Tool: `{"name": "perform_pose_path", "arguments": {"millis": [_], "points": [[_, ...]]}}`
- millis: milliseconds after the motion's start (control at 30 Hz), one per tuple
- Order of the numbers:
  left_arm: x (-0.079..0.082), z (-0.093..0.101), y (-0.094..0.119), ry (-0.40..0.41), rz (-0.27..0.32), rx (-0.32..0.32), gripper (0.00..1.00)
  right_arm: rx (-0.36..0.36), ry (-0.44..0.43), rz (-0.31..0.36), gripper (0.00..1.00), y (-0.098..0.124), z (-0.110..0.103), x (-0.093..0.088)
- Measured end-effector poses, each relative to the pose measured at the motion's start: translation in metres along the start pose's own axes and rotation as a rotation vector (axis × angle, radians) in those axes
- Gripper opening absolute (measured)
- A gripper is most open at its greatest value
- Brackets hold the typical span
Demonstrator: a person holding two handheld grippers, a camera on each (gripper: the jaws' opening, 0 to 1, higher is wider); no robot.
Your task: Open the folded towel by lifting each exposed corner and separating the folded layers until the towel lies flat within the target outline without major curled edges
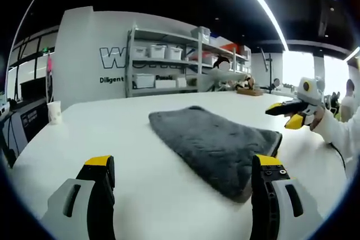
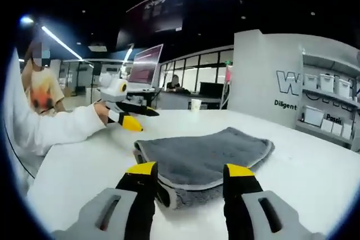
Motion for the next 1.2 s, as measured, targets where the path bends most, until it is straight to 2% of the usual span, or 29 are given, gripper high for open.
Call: {"name": "perform_pose_path", "arguments": {"millis": [100,200,467,633,933,1200], "points": [[0.000,-0.001,0.000,0.000,-0.001,0.000,1.00,-0.022,0.005,-0.010,0.60,0.003,0.010,-0.002],[-0.002,0.000,-0.001,0.001,-0.005,-0.001,1.00,-0.074,0.005,-0.006,0.70,0.006,0.022,-0.004],[-0.003,0.001,-0.002,0.000,-0.010,-0.005,1.00,-0.132,0.005,-0.011,0.85,0.015,0.045,-0.007],[-0.004,0.002,-0.003,-0.001,-0.012,-0.009,1.00,-0.158,-0.003,-0.024,0.99,0.019,0.055,-0.011],[-0.004,0.003,-0.005,-0.004,-0.009,-0.018,1.00,-0.168,0.018,-0.033,1.00,0.025,0.060,-0.011],[0.000,0.019,-0.015,-0.045,0.002,-0.036,1.00,-0.156,0.009,-0.028,1.00,0.027,0.058,-0.008]]}}
Point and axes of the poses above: the point that each gripper's makers call its tool centre point, and the gripper's own axes: y roughly backward along the fingers, z roughly to its right, x roughly out of its top, the point moved 3 cm from there along y, roughly backward along the fingers, and after that the axes turned 11 degrees about -x, right-handed, at the moved point
